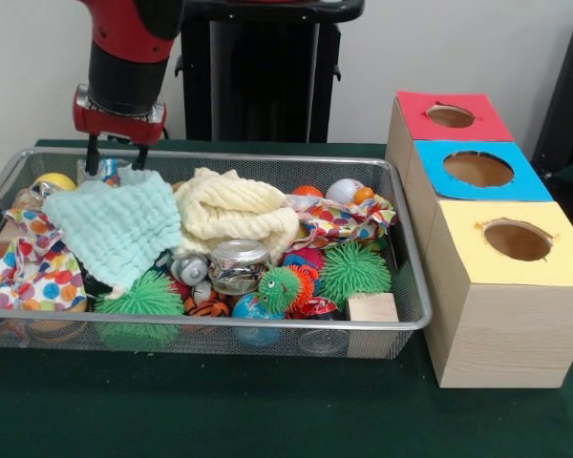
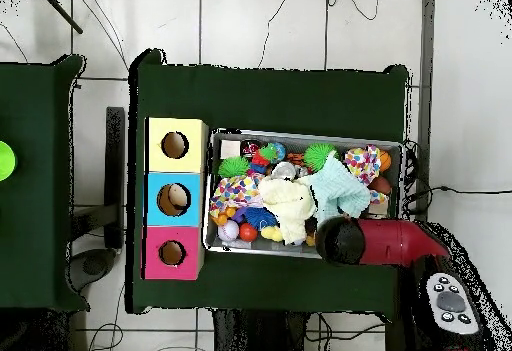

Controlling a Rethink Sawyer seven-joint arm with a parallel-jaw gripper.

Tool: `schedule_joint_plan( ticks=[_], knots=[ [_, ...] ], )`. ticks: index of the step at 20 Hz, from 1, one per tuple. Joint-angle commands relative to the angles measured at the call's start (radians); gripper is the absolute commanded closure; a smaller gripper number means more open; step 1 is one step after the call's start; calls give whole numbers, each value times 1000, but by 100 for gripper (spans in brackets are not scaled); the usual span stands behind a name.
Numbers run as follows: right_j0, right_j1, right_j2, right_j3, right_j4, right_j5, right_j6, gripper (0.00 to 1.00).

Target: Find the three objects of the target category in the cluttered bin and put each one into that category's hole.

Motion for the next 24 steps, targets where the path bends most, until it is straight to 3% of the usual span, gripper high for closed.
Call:
schedule_joint_plan(
  ticks=[1, 8, 15, 24],
  knots=[
    [38, 94, -46, -82, -62, -16, 127, 0],
    [48, 212, -50, -114, -26, -82, 157, 0],
    [3, 372, -4, -195, 13, -115, 130, 0],
    [14, 377, -1, -199, 42, -84, 127, 0]
  ],
)
